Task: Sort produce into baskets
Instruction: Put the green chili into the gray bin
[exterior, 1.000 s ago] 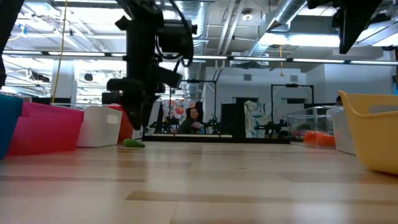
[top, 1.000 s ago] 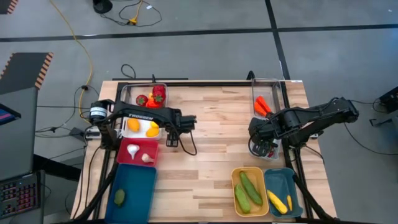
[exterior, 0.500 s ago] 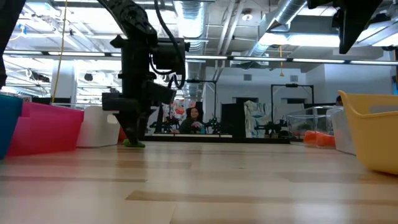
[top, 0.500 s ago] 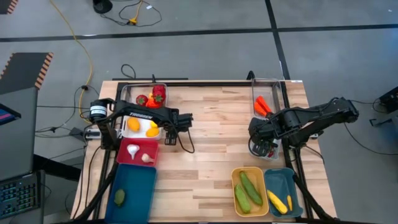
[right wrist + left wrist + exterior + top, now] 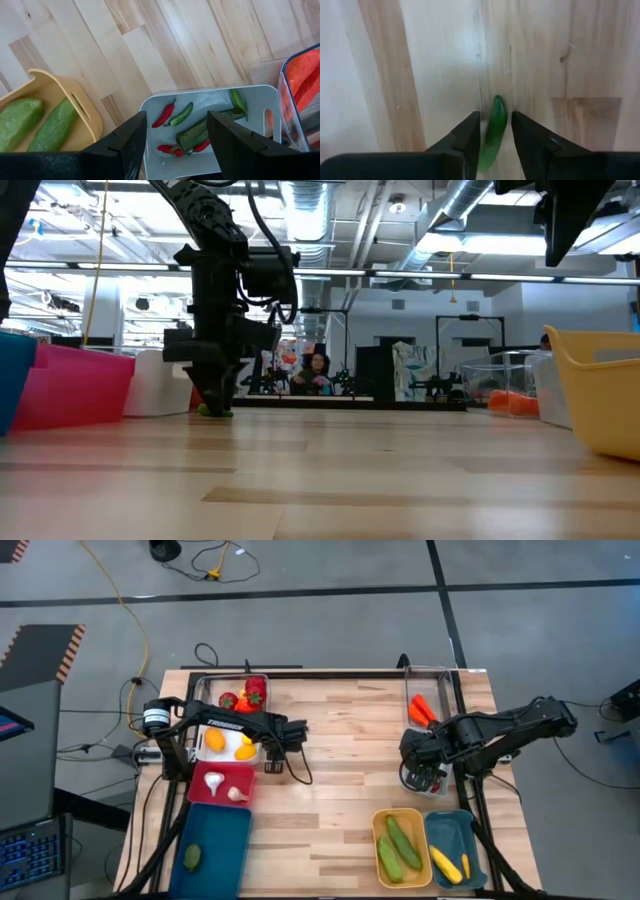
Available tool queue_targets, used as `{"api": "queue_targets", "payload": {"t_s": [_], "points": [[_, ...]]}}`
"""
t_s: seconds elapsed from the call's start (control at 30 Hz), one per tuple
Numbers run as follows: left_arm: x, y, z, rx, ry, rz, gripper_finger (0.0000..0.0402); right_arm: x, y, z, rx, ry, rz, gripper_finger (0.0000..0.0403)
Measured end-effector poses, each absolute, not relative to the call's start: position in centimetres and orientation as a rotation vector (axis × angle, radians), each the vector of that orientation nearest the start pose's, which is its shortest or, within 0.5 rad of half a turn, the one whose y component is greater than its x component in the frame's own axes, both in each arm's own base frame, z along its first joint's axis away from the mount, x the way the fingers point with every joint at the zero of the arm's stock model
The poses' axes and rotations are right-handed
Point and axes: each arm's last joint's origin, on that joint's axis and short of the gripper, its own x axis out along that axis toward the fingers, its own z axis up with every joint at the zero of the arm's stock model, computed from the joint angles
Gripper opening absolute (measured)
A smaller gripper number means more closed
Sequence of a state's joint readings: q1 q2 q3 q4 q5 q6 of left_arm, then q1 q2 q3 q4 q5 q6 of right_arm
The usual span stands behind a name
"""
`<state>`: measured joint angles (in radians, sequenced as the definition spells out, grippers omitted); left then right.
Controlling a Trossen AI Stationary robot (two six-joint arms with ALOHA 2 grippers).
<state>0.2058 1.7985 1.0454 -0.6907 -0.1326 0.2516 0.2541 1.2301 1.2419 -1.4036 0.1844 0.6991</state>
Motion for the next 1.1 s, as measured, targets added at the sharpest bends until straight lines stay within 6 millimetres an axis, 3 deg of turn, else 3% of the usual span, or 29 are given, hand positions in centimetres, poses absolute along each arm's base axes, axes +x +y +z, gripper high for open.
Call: {"api": "queue_targets", "payload": {"t_s": [0.27, 0.5, 0.73, 0.9, 1.1], "points": [[30.4, 6.7, 14.1, 0.13, 1.473, 0.104, 0.0052, 18.8, 4.3, 32.1, 0.286, 1.296, -0.411, 0.0234], [31.2, 6.8, 14.7, 0.05, 1.434, 0.136, 0.0034, 18.9, 4.3, 32.1, 0.286, 1.291, -0.41, 0.0234], [34.3, 7.2, 17.8, -0.125, 1.206, 0.183, 0.0033, 19.6, 4.3, 32.3, 0.239, 1.19, -0.432, 0.0234], [37.4, 7.3, 21.1, -0.19, 0.91, 0.123, 0.0032, 20.4, 4.9, 32.7, 0.124, 1.054, -0.418, 0.0234], [40.4, 6.4, 25.8, -0.151, 0.559, 0.022, 0.0032, 20.9, 6.2, 32.3, -0.053, 0.88, -0.495, 0.0234]]}}
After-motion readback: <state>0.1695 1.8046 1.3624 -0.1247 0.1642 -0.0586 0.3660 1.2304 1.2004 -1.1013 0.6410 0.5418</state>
